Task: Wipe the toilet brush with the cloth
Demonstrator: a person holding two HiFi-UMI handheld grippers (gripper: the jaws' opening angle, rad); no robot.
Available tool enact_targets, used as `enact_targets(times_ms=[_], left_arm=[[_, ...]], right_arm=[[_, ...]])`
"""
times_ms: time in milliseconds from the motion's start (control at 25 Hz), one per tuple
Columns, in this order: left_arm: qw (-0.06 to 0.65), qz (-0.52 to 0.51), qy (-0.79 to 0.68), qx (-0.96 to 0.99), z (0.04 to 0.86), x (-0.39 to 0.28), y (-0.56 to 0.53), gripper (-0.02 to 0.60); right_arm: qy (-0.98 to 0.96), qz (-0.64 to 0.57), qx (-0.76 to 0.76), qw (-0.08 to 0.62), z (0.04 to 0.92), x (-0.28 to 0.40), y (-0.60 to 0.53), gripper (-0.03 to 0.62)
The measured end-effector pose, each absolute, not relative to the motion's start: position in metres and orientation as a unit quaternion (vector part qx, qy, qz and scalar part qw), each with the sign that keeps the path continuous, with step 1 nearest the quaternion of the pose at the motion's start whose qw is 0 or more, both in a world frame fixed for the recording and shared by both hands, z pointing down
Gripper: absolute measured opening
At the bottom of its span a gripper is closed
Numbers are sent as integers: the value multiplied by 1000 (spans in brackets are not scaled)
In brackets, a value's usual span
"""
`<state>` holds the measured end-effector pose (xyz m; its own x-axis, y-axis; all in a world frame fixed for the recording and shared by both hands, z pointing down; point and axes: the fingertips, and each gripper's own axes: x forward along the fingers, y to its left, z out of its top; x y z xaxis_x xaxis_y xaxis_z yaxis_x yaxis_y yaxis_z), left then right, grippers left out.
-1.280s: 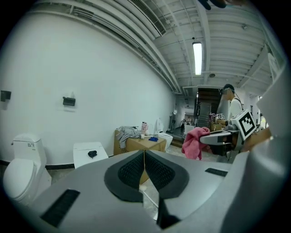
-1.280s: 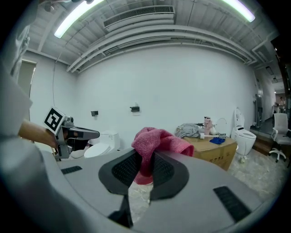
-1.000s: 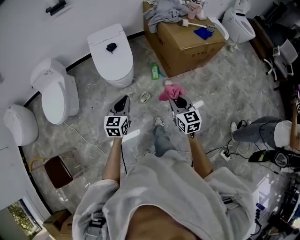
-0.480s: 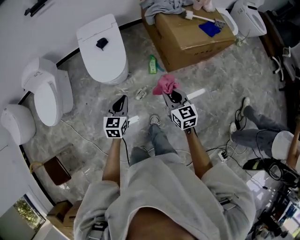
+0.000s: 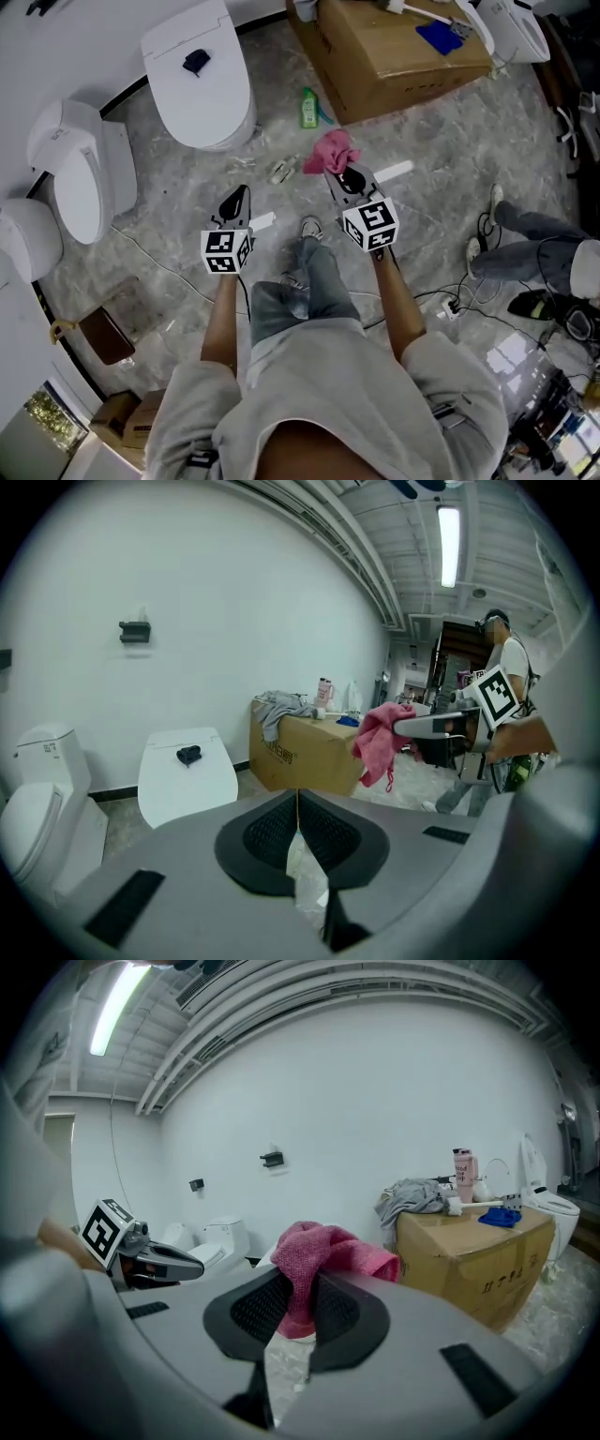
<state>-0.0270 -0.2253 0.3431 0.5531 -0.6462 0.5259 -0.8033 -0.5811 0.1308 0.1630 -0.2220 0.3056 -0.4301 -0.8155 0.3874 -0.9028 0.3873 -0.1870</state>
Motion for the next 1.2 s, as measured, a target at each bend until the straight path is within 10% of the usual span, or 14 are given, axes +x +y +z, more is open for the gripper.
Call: enact_targets(times_ms=[1200], left_arm=[[138,160,-387,898,740,5,-236,26]], right_arm=[[-839,93,528,98,654,177,-234,67]])
